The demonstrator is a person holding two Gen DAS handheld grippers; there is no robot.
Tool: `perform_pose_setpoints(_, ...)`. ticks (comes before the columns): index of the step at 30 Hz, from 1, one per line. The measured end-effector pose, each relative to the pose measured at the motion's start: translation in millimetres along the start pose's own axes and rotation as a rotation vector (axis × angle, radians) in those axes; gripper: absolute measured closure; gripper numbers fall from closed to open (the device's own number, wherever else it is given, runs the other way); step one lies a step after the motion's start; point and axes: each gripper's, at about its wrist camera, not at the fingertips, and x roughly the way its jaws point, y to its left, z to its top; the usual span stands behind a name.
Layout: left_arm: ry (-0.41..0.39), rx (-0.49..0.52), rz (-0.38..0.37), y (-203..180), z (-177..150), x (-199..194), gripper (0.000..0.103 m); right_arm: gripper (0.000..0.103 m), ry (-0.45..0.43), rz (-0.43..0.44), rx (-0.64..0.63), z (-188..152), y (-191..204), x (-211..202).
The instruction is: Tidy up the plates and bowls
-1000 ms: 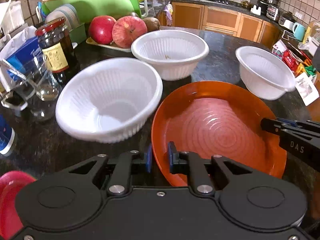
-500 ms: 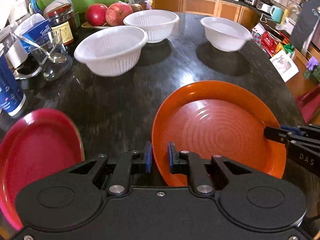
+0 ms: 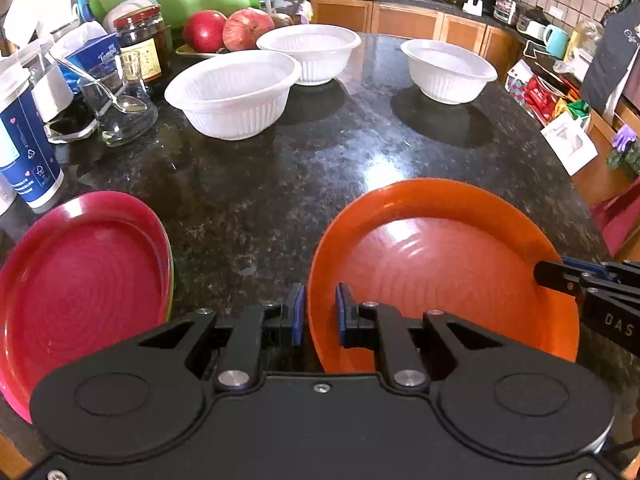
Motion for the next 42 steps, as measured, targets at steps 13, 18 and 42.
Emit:
perform_pose_setpoints(13,-0.017,-0.031,0.010,-5.1,-7.1,-6.0,0.083,0.089,-0.011,-0.003,0.030,-2.7,3.1,-2.6)
perform_pose_setpoints(18,-0.020,-0.049,-0.010,0.7,-8.2,-11.2,0.083,0.089,-0.026,-0.006,0.036,-1.0,8.0,-7.0)
perform_pose_setpoints(42,-0.113,-0.107,0.005,89.5,-10.7,-59.5,0.083,0.092,-0.089,0.023,-0.013,15.8,105.8,-18.2)
